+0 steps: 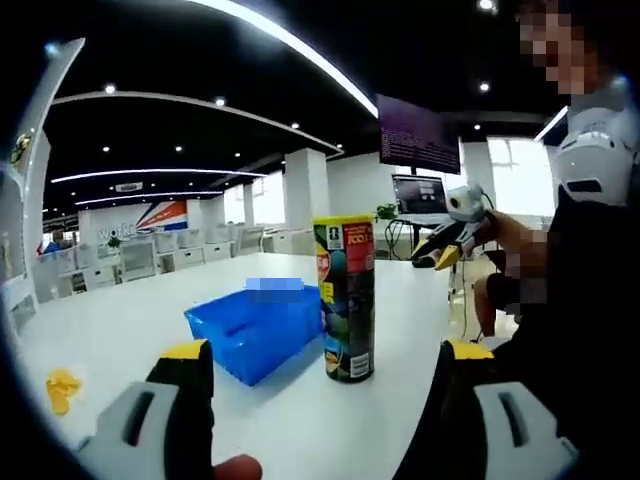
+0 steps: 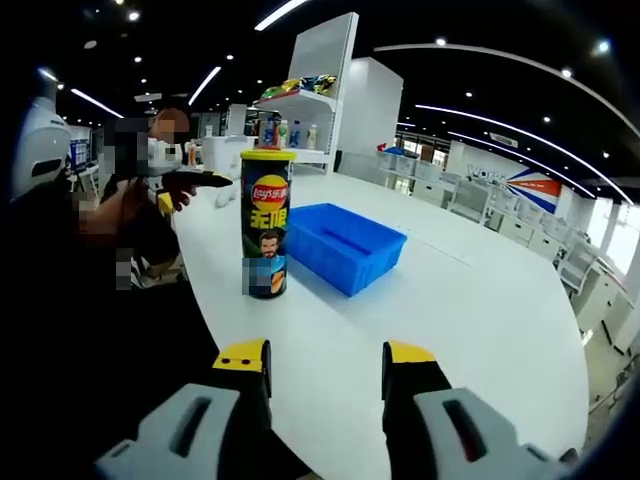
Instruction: Open the lid of the chip container on the table, take out the chips, place them into the box in front of the container, and close the lid
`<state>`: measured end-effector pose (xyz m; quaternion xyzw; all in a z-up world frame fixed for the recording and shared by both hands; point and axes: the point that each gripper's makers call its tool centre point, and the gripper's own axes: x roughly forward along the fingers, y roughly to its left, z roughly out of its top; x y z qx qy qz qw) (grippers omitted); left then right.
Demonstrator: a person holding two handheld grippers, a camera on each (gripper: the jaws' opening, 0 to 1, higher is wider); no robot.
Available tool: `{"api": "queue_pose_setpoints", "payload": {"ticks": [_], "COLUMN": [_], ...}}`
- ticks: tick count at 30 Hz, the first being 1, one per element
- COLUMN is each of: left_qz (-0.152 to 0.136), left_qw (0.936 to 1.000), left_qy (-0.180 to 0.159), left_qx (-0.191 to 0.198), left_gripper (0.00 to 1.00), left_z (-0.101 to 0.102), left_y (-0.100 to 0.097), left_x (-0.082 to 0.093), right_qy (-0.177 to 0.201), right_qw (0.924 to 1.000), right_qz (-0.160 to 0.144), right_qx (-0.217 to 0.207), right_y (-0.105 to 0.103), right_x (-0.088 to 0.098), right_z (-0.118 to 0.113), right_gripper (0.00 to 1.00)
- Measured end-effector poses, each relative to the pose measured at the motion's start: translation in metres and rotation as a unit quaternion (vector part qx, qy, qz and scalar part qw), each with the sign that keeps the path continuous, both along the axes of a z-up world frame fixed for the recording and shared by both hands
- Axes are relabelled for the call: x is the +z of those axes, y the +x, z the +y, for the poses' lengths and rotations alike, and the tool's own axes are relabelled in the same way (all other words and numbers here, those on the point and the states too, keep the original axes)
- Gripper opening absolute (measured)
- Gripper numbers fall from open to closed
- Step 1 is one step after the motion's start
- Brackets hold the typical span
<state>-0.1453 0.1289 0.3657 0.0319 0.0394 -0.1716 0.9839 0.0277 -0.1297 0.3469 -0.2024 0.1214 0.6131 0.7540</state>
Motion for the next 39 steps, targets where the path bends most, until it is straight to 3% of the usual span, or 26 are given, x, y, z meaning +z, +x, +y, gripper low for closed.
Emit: {"api": "queue_pose_setpoints", "payload": {"ticks": [6,19,39], "left_qz": [-0.013,-0.018,-0.013], "left_qw": [0.9999,0.9988,0.9958], "left_qy": [-0.006,-0.002,-0.021], "left_qx": [-0.001,-0.047,-0.088], "left_gripper": [0.95,0.93,0.90], "left_z": [-0.004,-0.031,-0.055], "left_y": [0.013,0.038,0.068], "left_x": [0.002,-0.003,-0.015], "right_qy": [0.001,0.000,-0.002], "right_qw": [1.0000,1.0000,1.0000], "right_qz": [0.002,0.005,0.008], "right_qx": [0.001,0.003,0.003], "right_y": [0.000,-0.001,-0.001], "right_x": [-0.001,-0.005,-0.007], "right_z": [0.000,0.001,-0.001], "right_gripper": [0.44,0.44,0.44]}}
